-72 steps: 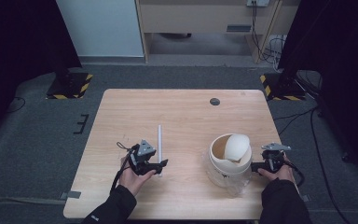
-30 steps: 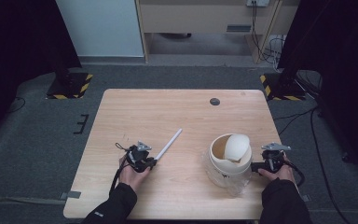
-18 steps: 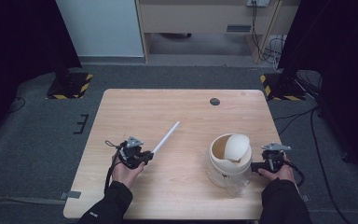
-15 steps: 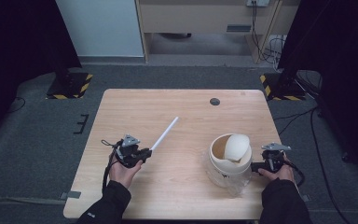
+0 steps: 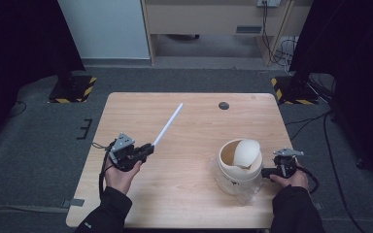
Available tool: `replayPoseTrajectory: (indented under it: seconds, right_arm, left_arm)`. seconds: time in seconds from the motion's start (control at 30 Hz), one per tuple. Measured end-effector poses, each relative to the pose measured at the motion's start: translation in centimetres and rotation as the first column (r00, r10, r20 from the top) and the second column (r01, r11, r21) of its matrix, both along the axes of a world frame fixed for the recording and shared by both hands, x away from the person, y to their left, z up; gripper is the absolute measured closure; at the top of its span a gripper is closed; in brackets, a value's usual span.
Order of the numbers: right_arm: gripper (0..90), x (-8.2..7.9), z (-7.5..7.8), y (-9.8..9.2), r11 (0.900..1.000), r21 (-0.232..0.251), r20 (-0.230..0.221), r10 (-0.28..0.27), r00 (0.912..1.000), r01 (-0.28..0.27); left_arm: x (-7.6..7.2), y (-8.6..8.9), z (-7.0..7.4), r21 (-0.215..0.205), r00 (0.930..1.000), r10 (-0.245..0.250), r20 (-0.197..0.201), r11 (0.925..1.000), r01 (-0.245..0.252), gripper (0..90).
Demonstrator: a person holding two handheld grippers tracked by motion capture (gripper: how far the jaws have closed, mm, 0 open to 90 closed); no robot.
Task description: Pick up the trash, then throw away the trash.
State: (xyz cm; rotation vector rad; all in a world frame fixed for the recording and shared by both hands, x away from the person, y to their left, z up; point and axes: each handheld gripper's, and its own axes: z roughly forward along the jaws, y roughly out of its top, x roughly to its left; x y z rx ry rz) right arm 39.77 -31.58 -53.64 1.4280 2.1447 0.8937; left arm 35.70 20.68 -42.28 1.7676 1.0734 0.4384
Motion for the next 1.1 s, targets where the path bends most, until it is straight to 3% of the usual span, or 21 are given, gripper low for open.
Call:
replayPoseTrajectory:
  seconds: [0.13,0.2,0.23,0.27,0.3,0.37,0.5,0.53,0.57,0.6,0.7,0.87,0.9,0.93,1.1]
  right_arm:
    - [17.4,0.1,0.6,-0.4,1.000,0.007,-0.012,0.002,0.9999,-0.002]
    - [18.4,0.1,0.8,-0.4,1.000,0.010,-0.004,-0.006,1.0000,0.006]
    - [20.3,0.1,1.3,-0.6,1.000,0.018,0.029,-0.021,0.9994,0.020]
    - [20.3,0.1,1.3,-0.6,1.000,0.018,0.029,-0.021,0.9994,0.020]
    - [20.8,0.1,1.8,-0.8,0.998,0.036,0.070,-0.049,0.9963,0.047]
    - [20.8,0.0,2.4,-1.1,0.996,0.053,0.108,-0.072,0.9915,0.067]
    - [19.6,-0.3,3.8,-1.3,0.990,0.095,0.175,-0.119,0.9773,0.104]
    - [19.6,-0.3,3.8,-1.3,0.990,0.095,0.175,-0.119,0.9773,0.104]
    - [19.2,-0.3,4.0,-1.4,0.988,0.104,0.189,-0.130,0.9735,0.111]
    - [19.0,-0.4,4.9,-1.4,0.983,0.130,0.224,-0.154,0.9625,0.127]
    - [18.9,-0.4,5.3,-1.4,0.982,0.141,0.241,-0.160,0.9573,0.129]
    - [19.4,-0.9,7.3,-1.4,0.976,0.178,0.303,-0.172,0.9374,0.122]
    - [19.6,-1.0,7.7,-1.4,0.975,0.187,0.320,-0.180,0.9301,0.124]
    - [19.6,-1.0,7.7,-1.4,0.975,0.187,0.320,-0.180,0.9301,0.124]
    - [20.2,-1.5,10.1,-1.1,0.966,0.228,0.392,-0.204,0.8972,0.120]
  left_arm:
    - [-0.7,0.5,2.1,-0.042,0.9965,0.008,0.083,0.9991,-0.004,79.0]
    - [-0.8,0.6,2.4,-0.048,0.9956,0.010,0.094,0.9988,-0.005,79.0]
    - [-1.0,0.6,2.9,-0.065,0.9946,0.005,0.104,0.9979,0.002,79.0]
    - [-1.1,0.7,3.2,-0.073,0.9932,0.005,0.117,0.9973,0.003,79.0]
    - [-1.4,0.8,3.9,-0.085,0.9905,0.006,0.137,0.9964,0.005,79.0]
    - [-1.8,0.9,4.6,-0.096,0.9871,0.006,0.160,0.9953,0.009,78.9]
    - [-2.3,1.1,5.8,-0.120,0.9805,0.006,0.196,0.9926,0.018,78.9]
    - [-2.3,1.1,5.8,-0.120,0.9805,0.006,0.196,0.9926,0.018,78.9]
    - [-2.5,1.1,6.1,-0.127,0.9785,0.006,0.206,0.9917,0.021,78.9]
    - [-2.6,1.1,6.3,-0.130,0.9763,0.005,0.216,0.9912,0.024,78.9]
    - [-2.8,1.1,6.5,-0.131,0.9745,0.003,0.224,0.9910,0.027,78.9]
    - [-3.1,1.0,6.9,-0.131,0.9701,-0.002,0.243,0.9908,0.034,78.9]
    - [-3.2,0.9,7.0,-0.128,0.9691,-0.004,0.247,0.9910,0.037,78.9]
    - [-3.2,0.9,7.0,-0.128,0.9691,-0.004,0.247,0.9910,0.037,78.9]
    - [-3.2,0.7,7.0,-0.125,0.9680,-0.007,0.251,0.9914,0.040,79.0]
